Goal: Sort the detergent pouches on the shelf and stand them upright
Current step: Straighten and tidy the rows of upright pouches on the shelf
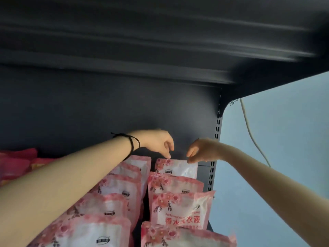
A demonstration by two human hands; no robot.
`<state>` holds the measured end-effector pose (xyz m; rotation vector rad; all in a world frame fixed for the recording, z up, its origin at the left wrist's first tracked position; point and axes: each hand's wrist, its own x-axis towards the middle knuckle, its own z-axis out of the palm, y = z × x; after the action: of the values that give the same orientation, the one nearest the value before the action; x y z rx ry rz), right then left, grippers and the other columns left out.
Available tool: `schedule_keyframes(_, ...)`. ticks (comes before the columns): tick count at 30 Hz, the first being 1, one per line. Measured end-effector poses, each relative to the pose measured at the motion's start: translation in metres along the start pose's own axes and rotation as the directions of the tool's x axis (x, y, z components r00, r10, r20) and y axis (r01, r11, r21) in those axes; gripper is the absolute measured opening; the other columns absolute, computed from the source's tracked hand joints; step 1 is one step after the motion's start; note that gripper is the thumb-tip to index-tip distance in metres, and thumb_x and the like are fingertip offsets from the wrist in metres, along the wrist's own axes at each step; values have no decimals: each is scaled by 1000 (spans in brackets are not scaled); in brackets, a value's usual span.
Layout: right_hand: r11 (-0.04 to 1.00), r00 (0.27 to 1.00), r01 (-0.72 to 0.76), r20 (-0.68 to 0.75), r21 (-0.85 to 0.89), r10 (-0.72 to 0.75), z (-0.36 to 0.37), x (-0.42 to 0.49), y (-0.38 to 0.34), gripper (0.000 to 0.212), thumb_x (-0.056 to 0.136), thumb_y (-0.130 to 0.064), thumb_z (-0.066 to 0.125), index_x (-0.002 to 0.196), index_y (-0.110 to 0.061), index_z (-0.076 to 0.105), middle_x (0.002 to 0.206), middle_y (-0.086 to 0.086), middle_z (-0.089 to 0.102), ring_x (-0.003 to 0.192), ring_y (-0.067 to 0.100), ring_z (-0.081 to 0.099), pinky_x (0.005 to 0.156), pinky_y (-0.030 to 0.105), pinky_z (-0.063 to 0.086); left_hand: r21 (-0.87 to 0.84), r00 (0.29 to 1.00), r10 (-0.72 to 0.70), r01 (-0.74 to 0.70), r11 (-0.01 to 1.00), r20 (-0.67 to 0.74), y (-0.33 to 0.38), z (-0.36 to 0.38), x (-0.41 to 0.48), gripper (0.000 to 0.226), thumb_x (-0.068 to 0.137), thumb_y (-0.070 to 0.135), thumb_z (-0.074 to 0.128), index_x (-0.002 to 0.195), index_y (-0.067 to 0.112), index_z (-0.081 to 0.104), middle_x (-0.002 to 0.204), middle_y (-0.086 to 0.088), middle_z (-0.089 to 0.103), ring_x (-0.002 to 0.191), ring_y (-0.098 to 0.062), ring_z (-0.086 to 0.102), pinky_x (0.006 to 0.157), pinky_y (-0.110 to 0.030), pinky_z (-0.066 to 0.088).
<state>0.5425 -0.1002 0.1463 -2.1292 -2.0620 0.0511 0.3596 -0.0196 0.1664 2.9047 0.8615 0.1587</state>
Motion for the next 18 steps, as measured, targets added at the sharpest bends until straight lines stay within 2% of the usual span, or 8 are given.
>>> schedule_keyframes(2, 999, 999, -29, 32, -36, 30, 11, 9, 6, 38, 83, -35, 70, 117, -18, 67, 115, -3, 69, 103, 13, 63, 91, 24, 47, -15, 999, -19, 20, 1000, 37, -4, 11, 10, 42, 85, 29, 71, 124, 18, 61, 117, 3, 68, 100, -12, 62, 93, -29, 48)
schedule_keyframes(3, 999, 998, -40, 40, -33, 42, 17, 13, 9, 41, 83, -34, 70, 119, -15, 66, 117, -1, 68, 106, 15, 62, 94, 27, 46, -23, 998, -26, 27, 999, 54, -6, 17, 13, 40, 85, 29, 70, 123, 18, 62, 116, 3, 69, 101, -12, 63, 93, -27, 48)
schedule_keyframes(5, 999, 998, -50, 29, -3, 51, 25, 16, 15, 39, 82, -33, 71, 115, -13, 67, 114, 2, 69, 102, 17, 63, 89, 27, 47, -35, 998, -26, 28, 999, 58, -7, 27, 15, 30, 86, 27, 69, 115, 16, 67, 107, 1, 73, 93, -10, 65, 84, -21, 48)
schedule_keyframes(7, 998, 999, -36, 6, 46, 36, 29, 16, 18, 29, 82, -32, 73, 104, -14, 71, 103, 0, 70, 92, 14, 63, 81, 25, 46, -46, 1000, -22, 23, 999, 3, -7, 32, 16, 18, 85, 25, 71, 99, 14, 72, 96, 0, 75, 79, -8, 62, 69, -17, 46)
schedule_keyframes(10, 994, 999, 5, -51, 108, 1, 24, 14, 20, 21, 82, -30, 73, 97, -15, 73, 95, -2, 70, 84, 12, 63, 75, 22, 46, -54, 1000, -26, 25, 998, -18, -3, 26, 13, 17, 85, 24, 71, 95, 10, 73, 95, -4, 74, 71, -7, 56, 61, -13, 42)
schedule_keyframes(12, 986, 992, 21, -123, 165, 0, 14, 12, 20, 13, 83, -28, 72, 92, -18, 72, 92, -3, 70, 78, 12, 64, 68, 21, 51, -142, 998, -51, 45, 989, -41, -2, 17, 11, 16, 89, 20, 67, 96, 6, 71, 88, -5, 71, 72, -10, 55, 64, -18, 43)
schedule_keyframes(15, 968, 957, 39, -287, 248, 35, -2, 6, 19, 8, 82, -24, 73, 88, -19, 71, 90, -3, 72, 77, 16, 67, 63, 17, 53, -426, 989, -136, 96, 900, -65, 0, 5, 9, 8, 92, 13, 62, 88, 8, 67, 67, 3, 64, 62, -9, 60, 57, -21, 50)
schedule_keyframes(18, 960, 824, 82, -560, 269, 87, -8, -5, 13, 19, 75, -30, 78, 84, -21, 64, 90, -4, 69, 78, 10, 61, 61, 18, 43, -644, 973, -227, 145, 751, -46, 12, 2, 13, 13, 93, 6, 59, 81, 6, 65, 65, -2, 65, 49, -6, 63, 49, -21, 55)
